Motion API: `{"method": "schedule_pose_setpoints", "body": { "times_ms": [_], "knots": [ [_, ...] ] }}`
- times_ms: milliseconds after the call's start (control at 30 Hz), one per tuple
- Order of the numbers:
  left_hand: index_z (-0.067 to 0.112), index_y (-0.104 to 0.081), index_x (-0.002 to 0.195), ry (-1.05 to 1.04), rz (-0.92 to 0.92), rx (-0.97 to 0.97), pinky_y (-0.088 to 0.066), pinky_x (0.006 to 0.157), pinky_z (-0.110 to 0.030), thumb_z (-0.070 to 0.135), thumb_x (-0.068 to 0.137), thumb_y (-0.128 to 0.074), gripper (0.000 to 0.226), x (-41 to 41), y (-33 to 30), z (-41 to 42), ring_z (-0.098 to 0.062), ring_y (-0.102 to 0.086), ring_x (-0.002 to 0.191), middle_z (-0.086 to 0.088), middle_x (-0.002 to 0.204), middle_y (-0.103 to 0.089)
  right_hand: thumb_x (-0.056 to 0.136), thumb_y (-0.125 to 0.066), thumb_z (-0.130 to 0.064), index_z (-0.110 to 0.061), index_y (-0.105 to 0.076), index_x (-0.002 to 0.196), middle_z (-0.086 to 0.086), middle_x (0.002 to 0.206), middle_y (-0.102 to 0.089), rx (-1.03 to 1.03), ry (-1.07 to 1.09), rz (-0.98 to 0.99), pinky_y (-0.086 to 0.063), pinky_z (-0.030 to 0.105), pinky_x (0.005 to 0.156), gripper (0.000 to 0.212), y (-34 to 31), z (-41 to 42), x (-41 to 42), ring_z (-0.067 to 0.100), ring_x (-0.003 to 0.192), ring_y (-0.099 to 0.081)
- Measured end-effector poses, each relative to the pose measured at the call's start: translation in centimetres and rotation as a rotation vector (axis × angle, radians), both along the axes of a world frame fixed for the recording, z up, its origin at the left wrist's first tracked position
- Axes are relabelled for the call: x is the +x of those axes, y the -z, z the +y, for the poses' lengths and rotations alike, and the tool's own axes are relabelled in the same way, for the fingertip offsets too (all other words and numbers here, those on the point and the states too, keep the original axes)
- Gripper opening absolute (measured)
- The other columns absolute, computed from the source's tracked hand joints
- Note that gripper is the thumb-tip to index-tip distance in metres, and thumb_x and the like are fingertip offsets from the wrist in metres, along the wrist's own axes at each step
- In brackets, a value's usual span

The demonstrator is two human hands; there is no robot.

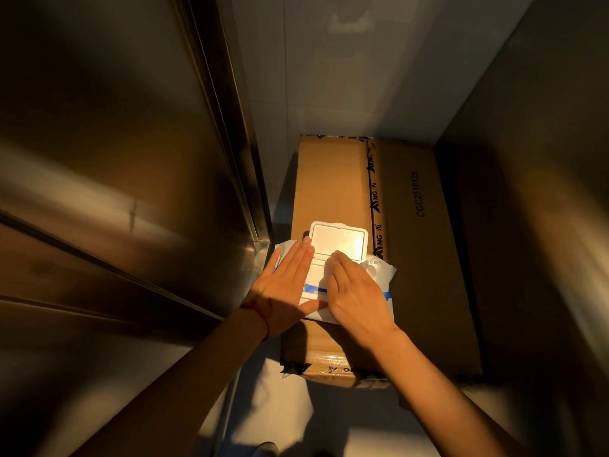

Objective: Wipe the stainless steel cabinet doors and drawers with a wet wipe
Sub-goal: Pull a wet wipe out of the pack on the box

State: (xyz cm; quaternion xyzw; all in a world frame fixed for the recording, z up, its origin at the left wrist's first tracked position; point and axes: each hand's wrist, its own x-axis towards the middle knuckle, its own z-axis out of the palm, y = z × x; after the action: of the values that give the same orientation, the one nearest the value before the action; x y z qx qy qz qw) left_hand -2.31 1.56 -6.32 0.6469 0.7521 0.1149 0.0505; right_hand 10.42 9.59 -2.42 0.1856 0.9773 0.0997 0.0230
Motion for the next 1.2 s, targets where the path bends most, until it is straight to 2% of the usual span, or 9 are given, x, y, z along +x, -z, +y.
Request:
{"method": "schedule_pose_setpoints", "body": {
  "times_ms": [67, 167, 367, 500, 633, 900, 1033, 1200],
  "knots": [
    [-0.013, -0.064, 0.105, 0.007, -0.010, 0.079, -0.050, 0.069, -0.064, 0.032, 0.049, -0.090, 0.077, 0.16, -0.14, -0.22, -0.045, -0.063, 0.098, -0.031, 0.110, -0.062, 0.031, -0.095, -0.034, -0.002, -0.076, 0.077, 0.013, 0.088, -0.073, -0.027, -0.003, 0.026, -0.056, 0.033, 0.074, 0.059, 0.01, -0.05, 0.05, 0.026, 0.088, -0.070],
    [-0.015, -0.065, 0.099, 0.016, -0.010, 0.131, -0.050, 0.061, -0.065, 0.029, 0.045, -0.091, 0.074, 0.18, -0.18, -0.30, -0.046, -0.064, 0.092, -0.032, 0.105, -0.064, 0.037, -0.094, -0.039, -0.003, -0.076, 0.078, 0.012, 0.090, -0.073, -0.045, -0.020, 0.017, -0.055, 0.032, 0.075, 0.057, 0.03, -0.08, 0.13, 0.025, 0.089, -0.070],
    [-0.016, -0.064, 0.101, 0.015, -0.011, 0.139, -0.048, 0.063, -0.068, 0.029, 0.045, -0.091, 0.077, 0.23, -0.41, -0.27, -0.048, -0.063, 0.093, -0.033, 0.106, -0.063, 0.043, -0.093, -0.034, -0.003, -0.075, 0.082, 0.015, 0.098, -0.072, -0.082, -0.003, 0.039, -0.055, 0.037, 0.079, 0.053, 0.26, -0.23, 0.55, 0.029, 0.095, -0.068],
    [-0.014, -0.063, 0.107, -0.005, -0.004, 0.115, -0.049, 0.071, -0.065, 0.034, 0.050, -0.090, 0.079, 0.27, -0.46, -0.32, -0.045, -0.062, 0.100, -0.031, 0.112, -0.061, 0.041, -0.093, -0.034, -0.003, -0.076, 0.083, 0.014, 0.101, -0.071, -0.097, 0.015, 0.058, -0.054, 0.037, 0.080, 0.055, 0.43, -0.40, 0.74, 0.028, 0.096, -0.068],
    [-0.013, -0.064, 0.105, -0.022, 0.011, 0.144, -0.051, 0.069, -0.064, 0.034, 0.049, -0.090, 0.077, 0.31, -0.34, -0.44, -0.043, -0.063, 0.099, -0.029, 0.111, -0.062, 0.044, -0.092, -0.039, -0.006, -0.077, 0.080, 0.011, 0.099, -0.072, -0.079, -0.005, 0.073, -0.054, 0.033, 0.082, 0.051, 0.59, -0.41, 0.52, 0.024, 0.095, -0.069],
    [-0.016, -0.062, 0.107, -0.004, 0.011, 0.174, -0.047, 0.069, -0.068, 0.030, 0.053, -0.089, 0.076, 0.27, -0.41, -0.47, -0.048, -0.060, 0.099, -0.032, 0.113, -0.060, 0.034, -0.095, -0.031, 0.002, -0.074, 0.076, 0.016, 0.091, -0.072, -0.133, 0.035, 0.154, -0.056, 0.035, 0.074, 0.057, 0.78, -0.36, 0.39, 0.028, 0.087, -0.070],
    [-0.016, -0.064, 0.102, 0.016, 0.020, 0.201, -0.049, 0.061, -0.067, 0.028, 0.049, -0.091, 0.073, 0.20, -0.21, -0.48, -0.048, -0.062, 0.094, -0.033, 0.107, -0.062, 0.030, -0.096, -0.030, 0.000, -0.074, 0.076, 0.015, 0.091, -0.073, -0.150, 0.029, 0.162, -0.055, 0.035, 0.075, 0.059, 0.79, -0.29, 0.38, 0.027, 0.087, -0.070],
    [-0.013, -0.064, 0.105, -0.007, 0.048, 0.177, -0.049, 0.068, -0.066, 0.035, 0.052, -0.089, 0.076, 0.28, -0.18, -0.39, -0.045, -0.062, 0.099, -0.030, 0.112, -0.062, 0.028, -0.096, -0.028, 0.001, -0.075, 0.076, 0.015, 0.090, -0.073, -0.127, 0.020, 0.172, -0.056, 0.035, 0.075, 0.061, 0.78, -0.44, 0.41, 0.027, 0.088, -0.070]
  ]
}}
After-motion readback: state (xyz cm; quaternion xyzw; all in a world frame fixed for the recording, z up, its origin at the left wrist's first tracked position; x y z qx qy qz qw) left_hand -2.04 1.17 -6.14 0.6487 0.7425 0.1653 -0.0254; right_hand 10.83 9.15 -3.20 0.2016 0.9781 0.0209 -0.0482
